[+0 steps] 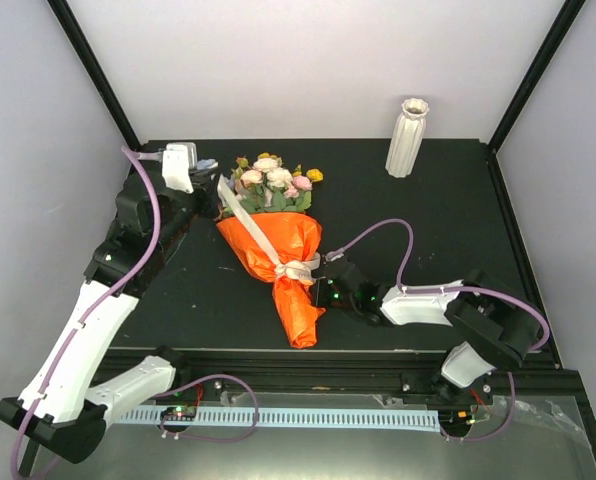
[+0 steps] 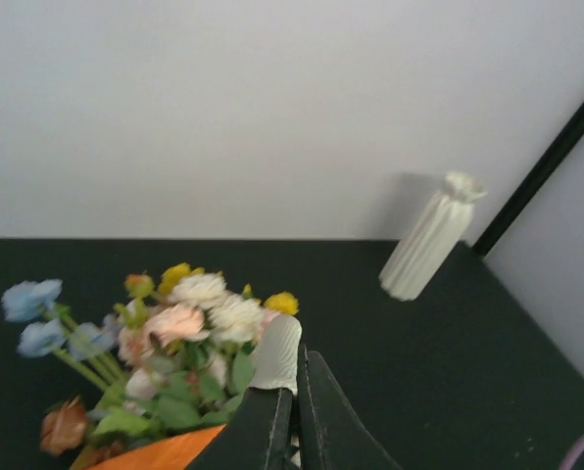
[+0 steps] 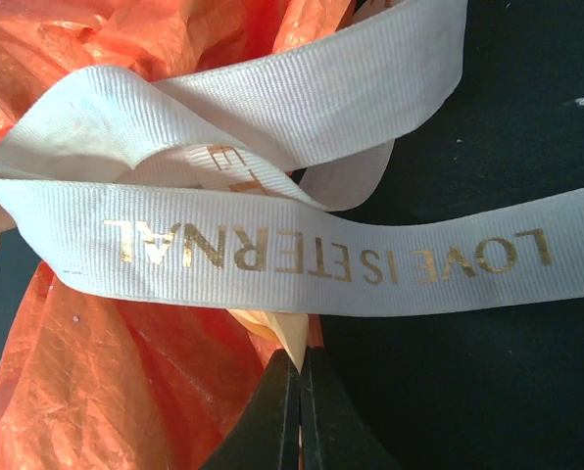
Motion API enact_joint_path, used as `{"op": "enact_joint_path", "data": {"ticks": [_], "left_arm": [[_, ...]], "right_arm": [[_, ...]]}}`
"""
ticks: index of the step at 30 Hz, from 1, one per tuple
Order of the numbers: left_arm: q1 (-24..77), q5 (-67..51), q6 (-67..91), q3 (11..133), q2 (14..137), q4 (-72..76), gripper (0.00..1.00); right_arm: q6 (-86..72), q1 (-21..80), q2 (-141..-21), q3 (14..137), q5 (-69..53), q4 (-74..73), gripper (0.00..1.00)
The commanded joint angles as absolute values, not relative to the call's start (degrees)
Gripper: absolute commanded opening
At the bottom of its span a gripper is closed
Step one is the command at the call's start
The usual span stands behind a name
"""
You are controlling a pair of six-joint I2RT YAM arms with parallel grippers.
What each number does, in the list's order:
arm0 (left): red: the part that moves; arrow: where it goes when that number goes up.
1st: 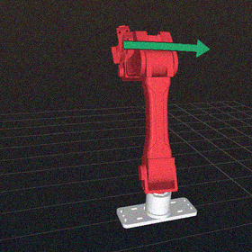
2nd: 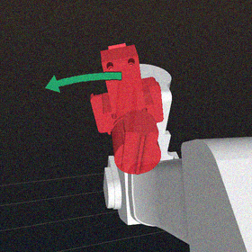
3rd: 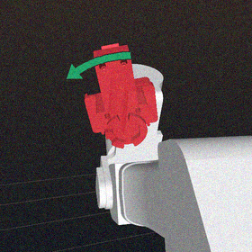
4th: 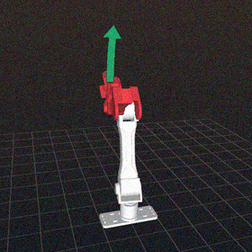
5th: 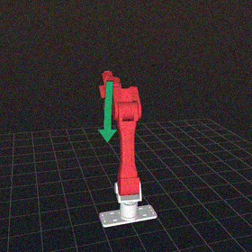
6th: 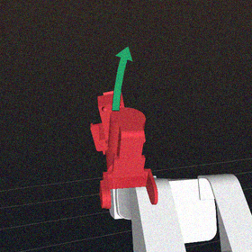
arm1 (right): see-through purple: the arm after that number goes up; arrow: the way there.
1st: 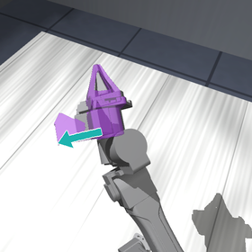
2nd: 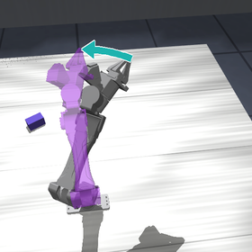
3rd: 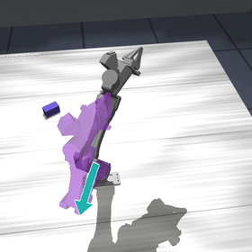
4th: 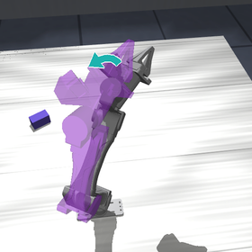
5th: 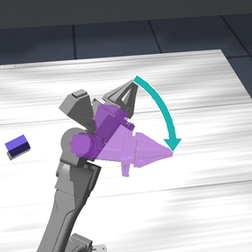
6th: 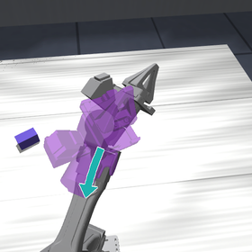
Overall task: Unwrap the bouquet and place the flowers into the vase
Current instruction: Untie the ribbon from the wrapping paper.
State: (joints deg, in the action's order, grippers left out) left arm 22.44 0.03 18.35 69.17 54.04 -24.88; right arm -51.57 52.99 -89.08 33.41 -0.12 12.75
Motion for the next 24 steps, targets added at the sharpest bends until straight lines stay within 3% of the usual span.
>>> {"op": "enact_joint_path", "data": {"ticks": [1, 6, 9, 15, 16, 19, 20, 22, 24], "left_arm": [[21.89, 6.32, 15.06, 72.99, 54.38, -32.16, 0.02], [21.88, -0.94, 19.08, 65.56, 51.04, -34.30, 0.02], [21.88, -6.35, 19.92, 59.82, 48.87, -34.83, 0.04], [21.80, -10.29, 21.71, 52.34, 45.77, -37.08, 0.14], [21.81, -11.04, 22.17, 51.06, 45.28, -36.64, 0.21], [21.80, -12.83, 25.15, 47.15, 44.25, -33.62, 0.59], [21.80, -13.33, 26.63, 45.71, 44.20, -32.43, 0.68], [21.62, -16.26, 29.26, 43.02, 44.55, -28.80, 0.81], [21.20, -19.38, 31.26, 40.80, 45.80, -25.60, 0.86]], "right_arm": [[-51.14, 52.73, -88.25, 33.63, 0.80, 12.63, 0.03], [-47.90, 52.73, -84.34, 34.89, 0.56, 9.37, 0.18], [-44.10, 52.63, -80.91, 35.83, -1.18, 6.87, 0.34], [-33.05, 51.16, -74.57, 37.35, -3.73, 2.22, 0.46], [-30.85, 50.88, -74.12, 37.85, -3.82, 1.54, 0.47], [-22.69, 50.79, -74.72, 40.96, -6.11, -0.30, 0.47], [-19.59, 50.78, -75.81, 42.35, -7.73, -0.95, 0.48], [-14.64, 50.79, -78.71, 45.72, -8.58, -3.56, 0.49], [-10.31, 50.77, -81.43, 47.87, -9.26, -3.84, 0.50]]}}
